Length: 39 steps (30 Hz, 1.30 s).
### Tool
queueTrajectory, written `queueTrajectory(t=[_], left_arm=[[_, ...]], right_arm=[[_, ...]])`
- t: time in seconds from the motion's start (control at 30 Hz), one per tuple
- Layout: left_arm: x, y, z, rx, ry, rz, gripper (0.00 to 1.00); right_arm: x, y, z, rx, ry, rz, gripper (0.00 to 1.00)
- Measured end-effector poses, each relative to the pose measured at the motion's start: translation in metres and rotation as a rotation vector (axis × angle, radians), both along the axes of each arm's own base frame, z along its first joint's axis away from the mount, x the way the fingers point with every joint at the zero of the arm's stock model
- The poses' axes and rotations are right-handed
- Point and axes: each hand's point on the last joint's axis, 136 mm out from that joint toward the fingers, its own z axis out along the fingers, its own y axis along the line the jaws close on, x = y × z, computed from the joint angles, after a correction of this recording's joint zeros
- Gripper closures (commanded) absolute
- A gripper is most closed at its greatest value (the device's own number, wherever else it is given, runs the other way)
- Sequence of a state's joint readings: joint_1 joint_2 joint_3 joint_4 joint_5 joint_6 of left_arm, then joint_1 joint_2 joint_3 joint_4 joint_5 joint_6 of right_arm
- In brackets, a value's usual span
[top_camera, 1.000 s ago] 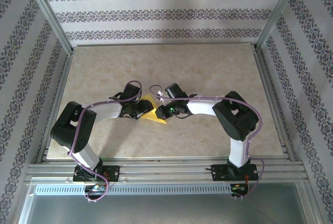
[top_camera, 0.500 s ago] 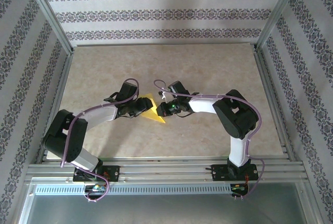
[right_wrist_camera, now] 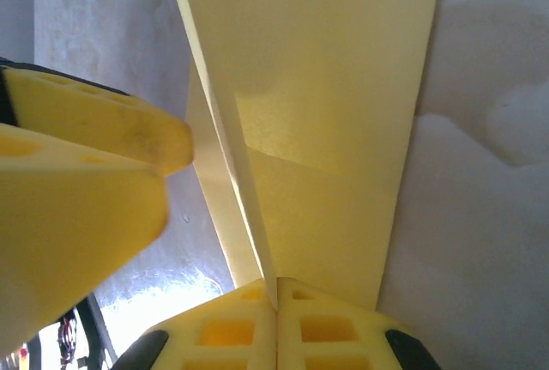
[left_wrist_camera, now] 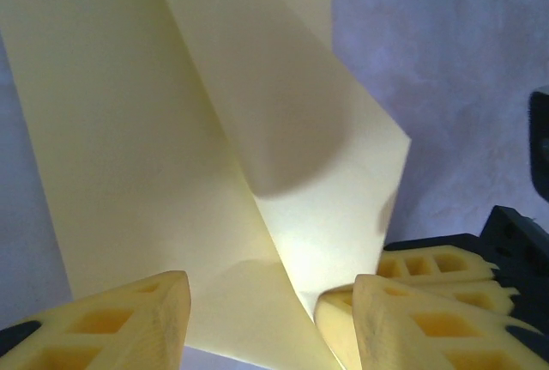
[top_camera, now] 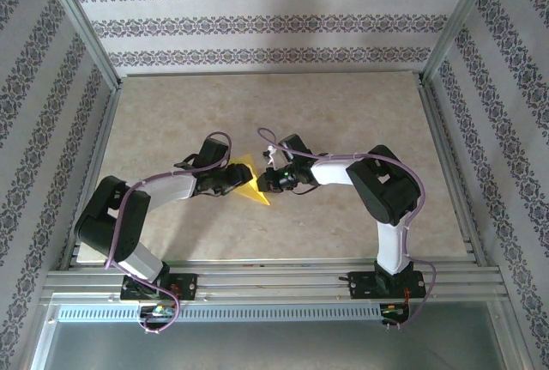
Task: Fold a paper plane with a square sheet of paper (pick it up from the middle)
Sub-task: Fourth fold the wing at the center of the table.
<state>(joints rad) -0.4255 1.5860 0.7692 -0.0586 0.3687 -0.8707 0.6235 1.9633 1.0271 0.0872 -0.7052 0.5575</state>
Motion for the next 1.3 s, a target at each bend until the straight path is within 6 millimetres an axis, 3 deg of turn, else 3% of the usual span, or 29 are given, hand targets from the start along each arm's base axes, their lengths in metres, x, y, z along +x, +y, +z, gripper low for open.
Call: queueTrajectory(t=[0.2,0.8,1.07,1.3], left_arm=[[-0.002,0.002,-0.015,0.02,0.038,0.002,0.48],[0.011,0.001,-0.006,0.052,0.046,0.015,0.47],[0.015,-0.002,0.002,0.046,0.027,0.006,0.63],[0.015,-0.001,-0.008,0.059,0.051,0.003,0.62]], right_arm=[[-0.004,0.001,-0.007,0.004,0.038,0.003,0.9],[-0.002,-0.002,-0.009,0.013,0.057,-0.004,0.9],[0.003,-0.005,-0.008,0.018,0.065,-0.022,0.9],[0.003,-0.005,-0.009,0.017,0.07,-0.026,0.89]])
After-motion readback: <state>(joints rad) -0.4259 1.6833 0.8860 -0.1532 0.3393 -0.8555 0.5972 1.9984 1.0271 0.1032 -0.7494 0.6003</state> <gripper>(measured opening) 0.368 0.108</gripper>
